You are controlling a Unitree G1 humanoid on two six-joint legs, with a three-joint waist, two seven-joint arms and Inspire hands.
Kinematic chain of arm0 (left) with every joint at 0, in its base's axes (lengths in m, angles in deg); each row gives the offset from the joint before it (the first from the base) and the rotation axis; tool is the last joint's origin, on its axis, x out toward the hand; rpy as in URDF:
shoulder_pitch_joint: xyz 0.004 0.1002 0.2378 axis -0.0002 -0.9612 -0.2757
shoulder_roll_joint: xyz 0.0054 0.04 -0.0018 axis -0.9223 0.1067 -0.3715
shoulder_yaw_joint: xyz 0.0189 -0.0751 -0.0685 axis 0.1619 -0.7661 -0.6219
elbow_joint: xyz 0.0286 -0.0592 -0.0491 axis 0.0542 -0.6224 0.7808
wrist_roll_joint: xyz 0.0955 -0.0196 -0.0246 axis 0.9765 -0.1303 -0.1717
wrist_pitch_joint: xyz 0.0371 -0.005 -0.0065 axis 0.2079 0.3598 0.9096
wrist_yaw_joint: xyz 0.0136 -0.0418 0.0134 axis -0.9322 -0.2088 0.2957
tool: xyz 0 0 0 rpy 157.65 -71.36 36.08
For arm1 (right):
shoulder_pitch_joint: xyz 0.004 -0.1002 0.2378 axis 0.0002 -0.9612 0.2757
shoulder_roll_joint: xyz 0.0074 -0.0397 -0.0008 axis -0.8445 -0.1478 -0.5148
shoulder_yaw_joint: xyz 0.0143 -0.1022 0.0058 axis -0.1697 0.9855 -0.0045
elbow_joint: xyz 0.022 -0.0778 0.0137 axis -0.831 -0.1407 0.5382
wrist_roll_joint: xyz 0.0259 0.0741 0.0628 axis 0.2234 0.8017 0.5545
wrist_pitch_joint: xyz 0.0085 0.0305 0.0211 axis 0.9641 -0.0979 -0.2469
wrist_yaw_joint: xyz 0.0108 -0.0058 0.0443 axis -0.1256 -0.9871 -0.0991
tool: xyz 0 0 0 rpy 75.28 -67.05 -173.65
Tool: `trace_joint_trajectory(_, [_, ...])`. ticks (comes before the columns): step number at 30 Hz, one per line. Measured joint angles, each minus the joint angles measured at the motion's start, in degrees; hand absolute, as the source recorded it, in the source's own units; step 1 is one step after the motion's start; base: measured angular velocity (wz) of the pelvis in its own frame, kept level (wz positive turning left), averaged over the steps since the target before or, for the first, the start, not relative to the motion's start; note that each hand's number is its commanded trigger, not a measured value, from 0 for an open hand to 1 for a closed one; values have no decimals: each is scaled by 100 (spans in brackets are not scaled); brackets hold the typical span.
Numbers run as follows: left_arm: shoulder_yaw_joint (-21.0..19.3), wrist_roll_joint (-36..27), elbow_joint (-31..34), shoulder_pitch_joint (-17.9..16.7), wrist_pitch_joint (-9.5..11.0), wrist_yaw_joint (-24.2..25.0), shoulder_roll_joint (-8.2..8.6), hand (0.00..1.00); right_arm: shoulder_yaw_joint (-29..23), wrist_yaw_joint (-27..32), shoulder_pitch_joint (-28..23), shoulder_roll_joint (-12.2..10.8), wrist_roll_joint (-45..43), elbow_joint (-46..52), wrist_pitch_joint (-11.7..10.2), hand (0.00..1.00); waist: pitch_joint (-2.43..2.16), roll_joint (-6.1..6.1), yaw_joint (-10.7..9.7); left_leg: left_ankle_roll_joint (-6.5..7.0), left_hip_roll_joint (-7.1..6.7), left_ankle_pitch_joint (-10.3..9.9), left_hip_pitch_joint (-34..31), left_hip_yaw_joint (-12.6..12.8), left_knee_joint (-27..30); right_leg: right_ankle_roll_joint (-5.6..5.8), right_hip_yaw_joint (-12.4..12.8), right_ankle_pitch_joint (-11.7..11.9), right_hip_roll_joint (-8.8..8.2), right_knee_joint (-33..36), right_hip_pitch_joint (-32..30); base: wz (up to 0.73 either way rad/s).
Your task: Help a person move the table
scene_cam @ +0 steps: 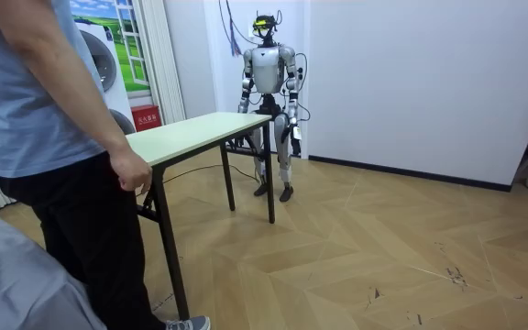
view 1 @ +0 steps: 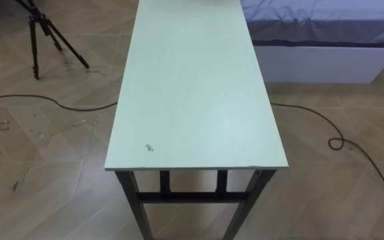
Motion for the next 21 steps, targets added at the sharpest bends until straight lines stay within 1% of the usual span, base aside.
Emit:
trace_joint_trajectory(8, [-1,0,-2,0,-1,2,14,0,1,0,2,0,4,-3,2,0,-1,20,8,0,1,0,1,2,0,0,0,0,1,1,0,0])
trace_joint_trajectory(11, [-30,-4,-2,-2,-2,2,23,0,1,-10,1,0,156,-7,8,0,2,32,22,0,1,0,4,3,0,0,1,0,0,1,-1,0])
trace_joint_trajectory(14, [-22,-215,-15,-2,-2,0,37,0,-4,-38,5,15,260,-8,8,0,3,49,-3,0,2,0,21,-1,3,0,-6,0,-2,2,14,0])
trace_joint_trajectory(17, [-5,-571,-30,-11,2,4,36,0,-14,-130,15,25,267,-10,8,0,7,48,0,0,4,0,11,-6,-1,0,-13,-1,-2,-8,40,0])
trace_joint_trajectory(18, [-8,-821,-29,-13,1,46,35,0,-17,-163,24,30,310,-9,8,0,8,51,7,1,5,-2,7,-5,-1,0,-15,-1,-3,-11,19,0])
trace_joint_trajectory(21, [-78,-1620,-32,-32,-22,402,36,0,-132,-341,38,50,479,12,23,0,8,42,41,5,4,-4,36,3,0,1,-13,-1,-7,-7,-6,0])
